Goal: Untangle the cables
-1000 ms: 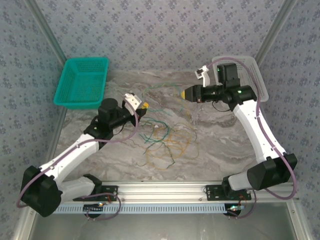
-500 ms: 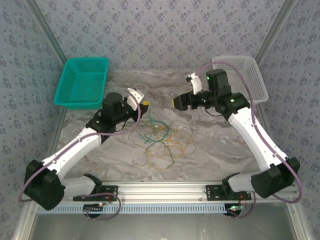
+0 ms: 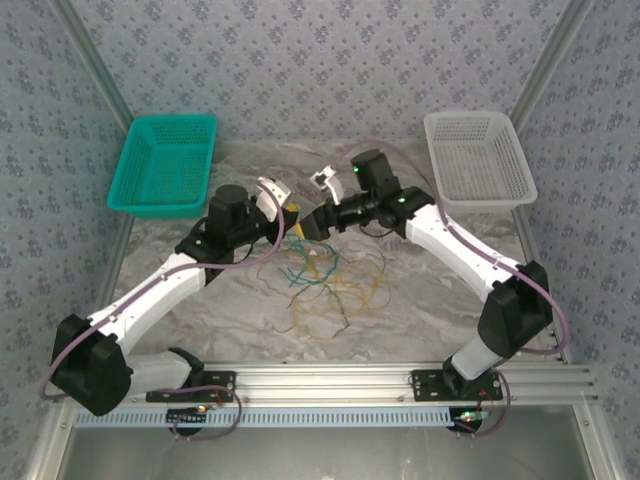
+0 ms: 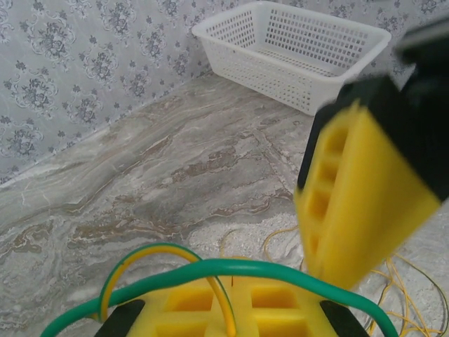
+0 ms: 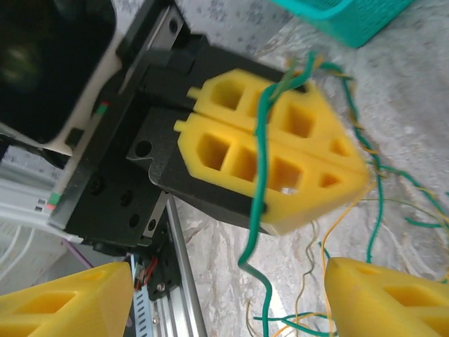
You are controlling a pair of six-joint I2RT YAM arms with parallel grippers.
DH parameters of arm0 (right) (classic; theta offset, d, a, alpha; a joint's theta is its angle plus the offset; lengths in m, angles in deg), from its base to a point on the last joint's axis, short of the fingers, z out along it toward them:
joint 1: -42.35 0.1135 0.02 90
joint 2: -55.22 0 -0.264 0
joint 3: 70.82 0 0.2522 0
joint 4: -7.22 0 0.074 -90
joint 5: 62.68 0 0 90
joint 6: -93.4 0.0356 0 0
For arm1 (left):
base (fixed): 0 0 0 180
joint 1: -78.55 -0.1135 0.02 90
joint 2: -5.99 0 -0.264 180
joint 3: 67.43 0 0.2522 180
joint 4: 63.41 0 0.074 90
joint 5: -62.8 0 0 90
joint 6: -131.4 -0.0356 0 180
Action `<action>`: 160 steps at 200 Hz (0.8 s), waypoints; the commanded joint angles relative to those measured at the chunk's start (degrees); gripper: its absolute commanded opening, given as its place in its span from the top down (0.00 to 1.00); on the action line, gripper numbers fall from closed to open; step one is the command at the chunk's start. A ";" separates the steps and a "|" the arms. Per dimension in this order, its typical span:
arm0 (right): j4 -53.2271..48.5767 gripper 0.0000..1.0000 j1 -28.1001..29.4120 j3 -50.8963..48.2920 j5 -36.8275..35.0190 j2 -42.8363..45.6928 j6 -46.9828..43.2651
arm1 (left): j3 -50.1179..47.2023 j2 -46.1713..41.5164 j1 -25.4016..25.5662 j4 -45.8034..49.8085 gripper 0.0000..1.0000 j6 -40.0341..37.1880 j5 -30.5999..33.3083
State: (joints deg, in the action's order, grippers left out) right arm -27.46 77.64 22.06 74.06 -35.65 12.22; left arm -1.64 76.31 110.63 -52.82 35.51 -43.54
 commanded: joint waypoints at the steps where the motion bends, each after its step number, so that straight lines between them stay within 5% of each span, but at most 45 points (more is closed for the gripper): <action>1: 2.29 0.33 1.28 1.82 -2.18 -2.92 -1.24 | 0.76 -0.10 0.61 -2.09 1.00 1.13 -1.50; 12: 3.62 0.48 1.40 1.87 -3.74 -4.07 -0.38 | 0.72 -0.40 0.69 -2.17 1.00 1.26 -1.76; 25: 5.52 0.84 1.24 1.14 -7.67 -4.02 0.91 | 0.12 -0.99 0.70 -2.82 1.00 1.85 -1.69; 39: 8.34 0.96 0.45 -0.97 -10.86 -2.21 1.93 | -0.68 -1.57 0.71 -3.43 1.00 2.51 -1.05; 64: 13.36 1.00 -2.04 -5.57 -12.03 2.78 4.40 | -1.22 -2.01 0.46 -2.36 1.00 3.29 0.11; 101: 6.05 1.00 -4.37 -4.25 -12.76 6.43 3.06 | -2.72 -2.91 -1.64 -2.61 1.00 4.34 0.06; 160: 3.20 1.00 -15.96 -6.86 -14.17 12.33 11.27 | -4.39 -6.50 -7.59 -2.98 1.00 4.97 -1.59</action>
State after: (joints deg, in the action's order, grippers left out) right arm -22.24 67.26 16.46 62.89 -27.06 18.25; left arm -4.83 72.62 106.08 -55.58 39.47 -45.00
